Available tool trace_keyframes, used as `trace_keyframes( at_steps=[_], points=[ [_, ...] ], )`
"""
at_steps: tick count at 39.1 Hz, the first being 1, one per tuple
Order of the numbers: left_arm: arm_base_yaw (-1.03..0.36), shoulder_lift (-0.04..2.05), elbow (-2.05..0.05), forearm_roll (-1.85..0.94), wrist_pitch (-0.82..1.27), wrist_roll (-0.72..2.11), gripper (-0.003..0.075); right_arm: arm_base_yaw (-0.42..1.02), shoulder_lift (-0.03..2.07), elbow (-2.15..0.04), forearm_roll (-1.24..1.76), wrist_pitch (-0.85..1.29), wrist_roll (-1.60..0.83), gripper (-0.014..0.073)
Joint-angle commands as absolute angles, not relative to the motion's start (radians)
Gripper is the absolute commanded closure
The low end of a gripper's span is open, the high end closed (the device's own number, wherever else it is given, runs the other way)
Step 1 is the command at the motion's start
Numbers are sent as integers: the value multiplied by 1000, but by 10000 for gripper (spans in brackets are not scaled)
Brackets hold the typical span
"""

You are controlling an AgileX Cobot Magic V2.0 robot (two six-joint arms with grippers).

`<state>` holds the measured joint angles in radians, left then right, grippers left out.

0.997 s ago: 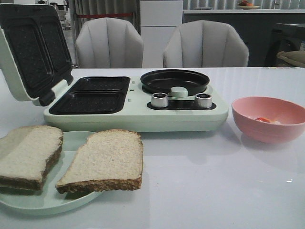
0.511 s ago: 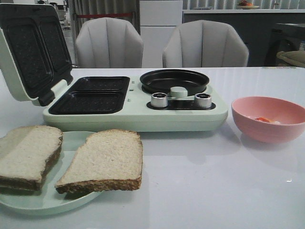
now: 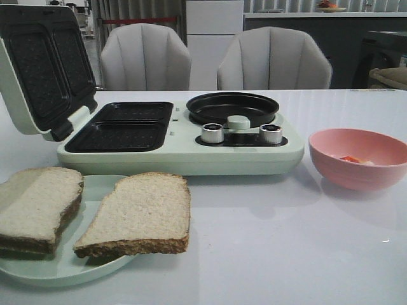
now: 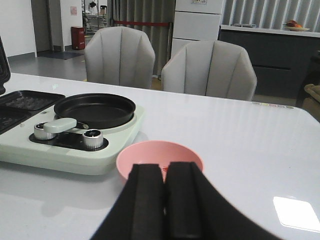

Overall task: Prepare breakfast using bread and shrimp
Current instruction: 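Grasp the bread slice nearest the left gripper and lift it off the plate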

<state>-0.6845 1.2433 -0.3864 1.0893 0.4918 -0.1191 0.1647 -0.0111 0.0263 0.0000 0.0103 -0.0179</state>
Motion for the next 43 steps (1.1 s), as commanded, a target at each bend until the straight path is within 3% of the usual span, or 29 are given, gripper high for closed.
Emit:
trace_keyframes(
  at_steps=[1,31,43],
  points=[
    [-680,1273,-411,1164,485,-173,155,165,-32,10,-10,-70,-18,452],
    [-593,1460,-413,1543,433,-383,161,165,-32,10,-10,-70,-18,452],
    [-575,1460,-413,1586,393,-383,436,165,-32,10,-10,-70,-18,452]
  ],
)
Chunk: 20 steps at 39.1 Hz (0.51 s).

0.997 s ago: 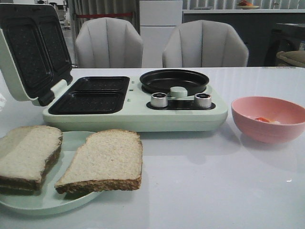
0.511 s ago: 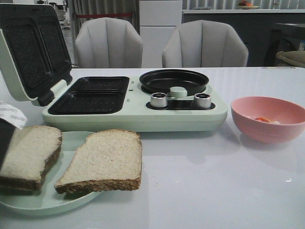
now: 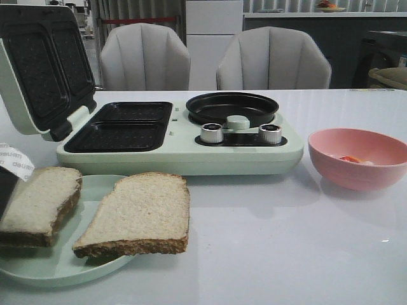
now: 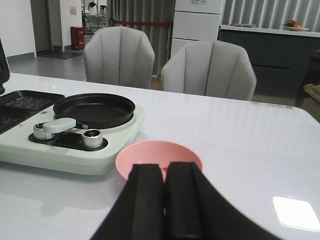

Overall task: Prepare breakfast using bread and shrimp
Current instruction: 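Grasp the bread slice nearest the left gripper and lift it off the plate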

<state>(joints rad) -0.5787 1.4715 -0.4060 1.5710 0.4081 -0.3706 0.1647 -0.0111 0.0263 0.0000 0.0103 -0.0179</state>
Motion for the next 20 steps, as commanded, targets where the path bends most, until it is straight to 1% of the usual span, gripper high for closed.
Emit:
trace_keyframes(
  at_steps=[1,5,7,14,20],
  points=[
    [-575,1460,-413,1586,393,-383,457,165,-32,10,-10,-70,-18,452],
    [-575,1454,-413,1578,408,-383,573,165,-32,10,-10,-70,-18,452],
    [-580,1439,-413,1567,413,-383,611,165,-32,10,-10,-70,-18,452],
    [-629,1340,-413,1540,438,-383,606,165,-32,10,-10,-70,-18,452],
    [-659,1237,-413,1517,520,-383,606,165,-32,10,-10,-70,-18,452]
  ],
)
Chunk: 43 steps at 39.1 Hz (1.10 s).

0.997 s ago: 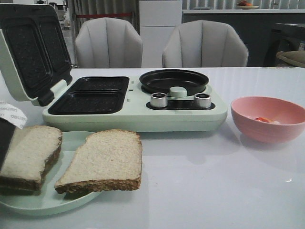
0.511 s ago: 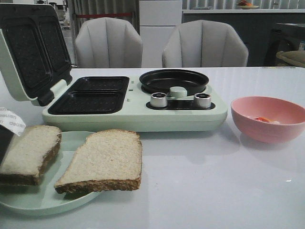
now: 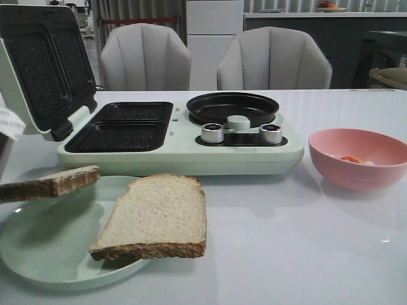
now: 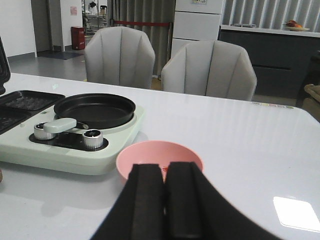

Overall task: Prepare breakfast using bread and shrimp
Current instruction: 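Grasp the bread slice nearest the left gripper and lift it off the plate, then carry the bread slice with the left gripper over the sandwich maker plate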

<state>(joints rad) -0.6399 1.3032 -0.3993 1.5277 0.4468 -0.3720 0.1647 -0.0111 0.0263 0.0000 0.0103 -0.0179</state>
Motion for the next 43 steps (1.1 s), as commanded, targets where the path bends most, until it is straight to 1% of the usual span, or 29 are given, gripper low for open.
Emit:
trace_keyframes(
  at_steps=[1,13,20,24,29,43],
  points=[
    [-667,1217,-413,1515,533,-383,607,165,-32,10,-10,-70,-18,452],
    [-730,1045,-441,1517,669,-383,606,165,-32,10,-10,-70,-18,452],
    [-730,1021,-534,1530,658,-383,606,165,-32,10,-10,-70,-18,452],
    [-724,1021,-596,1550,596,-381,606,165,-32,10,-10,-70,-18,452],
    [-706,1055,-681,1574,508,-381,606,165,-32,10,-10,-70,-18,452],
    [-589,1313,-923,1595,501,-381,606,165,-32,10,-10,-70,-18,452]
  ],
)
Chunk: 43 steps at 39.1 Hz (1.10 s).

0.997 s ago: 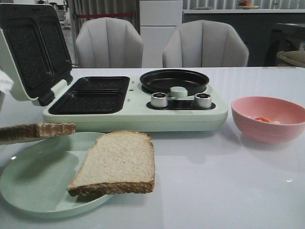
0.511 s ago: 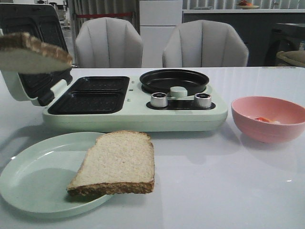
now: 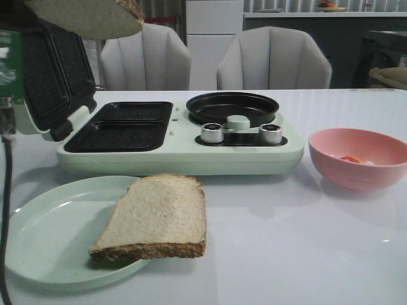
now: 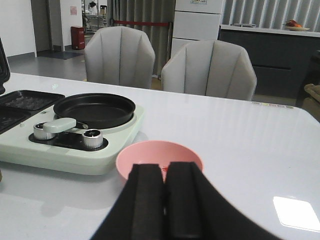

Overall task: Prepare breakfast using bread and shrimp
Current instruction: 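Carry the bread slice with the left gripper over the sandwich maker plate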

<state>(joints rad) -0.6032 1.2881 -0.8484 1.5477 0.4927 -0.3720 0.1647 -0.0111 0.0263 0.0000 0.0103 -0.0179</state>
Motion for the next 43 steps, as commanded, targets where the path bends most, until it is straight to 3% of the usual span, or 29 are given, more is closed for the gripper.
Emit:
trace_keyframes(
  at_steps=[1,23,43],
  points=[
    [-585,1334,-937,1595,499,-381,606,165,-32,10,-10,-70,-18,452],
    [-454,1700,-1302,1612,464,-373,606,165,-32,10,-10,-70,-18,452],
    [-413,1867,-1313,1634,373,-317,606,165,-32,10,-10,-70,-18,452]
  ],
)
